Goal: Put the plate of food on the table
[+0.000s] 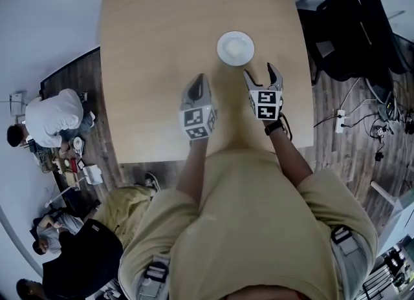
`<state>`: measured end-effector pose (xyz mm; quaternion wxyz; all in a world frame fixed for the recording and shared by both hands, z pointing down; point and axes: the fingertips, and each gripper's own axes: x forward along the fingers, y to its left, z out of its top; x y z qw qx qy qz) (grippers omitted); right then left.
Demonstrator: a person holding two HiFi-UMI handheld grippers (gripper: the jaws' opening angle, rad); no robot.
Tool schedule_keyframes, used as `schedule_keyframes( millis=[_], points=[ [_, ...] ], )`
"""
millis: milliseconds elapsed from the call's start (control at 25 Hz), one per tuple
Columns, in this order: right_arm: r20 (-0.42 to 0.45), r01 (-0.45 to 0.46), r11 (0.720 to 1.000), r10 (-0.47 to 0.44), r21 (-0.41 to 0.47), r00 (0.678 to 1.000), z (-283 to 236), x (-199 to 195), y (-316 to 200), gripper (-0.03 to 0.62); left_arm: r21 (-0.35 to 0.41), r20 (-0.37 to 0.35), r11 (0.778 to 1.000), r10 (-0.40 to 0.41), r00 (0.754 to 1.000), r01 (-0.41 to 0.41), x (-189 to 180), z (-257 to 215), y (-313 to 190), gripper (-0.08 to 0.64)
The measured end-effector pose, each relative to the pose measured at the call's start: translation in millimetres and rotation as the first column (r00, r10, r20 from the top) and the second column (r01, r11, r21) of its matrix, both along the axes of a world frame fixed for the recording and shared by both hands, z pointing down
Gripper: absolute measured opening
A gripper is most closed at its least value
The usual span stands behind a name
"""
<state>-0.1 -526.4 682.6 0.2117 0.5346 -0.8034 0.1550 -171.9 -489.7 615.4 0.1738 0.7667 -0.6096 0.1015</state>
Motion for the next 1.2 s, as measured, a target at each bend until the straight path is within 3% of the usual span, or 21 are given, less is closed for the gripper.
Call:
schedule_keyframes(
  millis=[360, 680, 1200],
  points=[
    [0.118, -0.027, 0.986, 0.007, 0.167, 0.993, -94, 30, 43, 0.222, 0.117, 0.025, 0.993, 0.019, 1.000, -0.022, 30, -53, 42, 0.000],
    [0.153, -0.005, 0.965, -0.037, 0.263, 0.988, -134, 48, 92, 0.115, 0.197, 0.042, 0.980, 0.029, 0.999, -0.037, 60, -84, 79, 0.000],
    [0.182, -0.012, 0.934, -0.057, 0.358, 0.982, -179, 57, 145, 0.025, 0.266, 0.043, 0.964, 0.007, 0.999, -0.018, 78, -107, 129, 0.000]
  ],
)
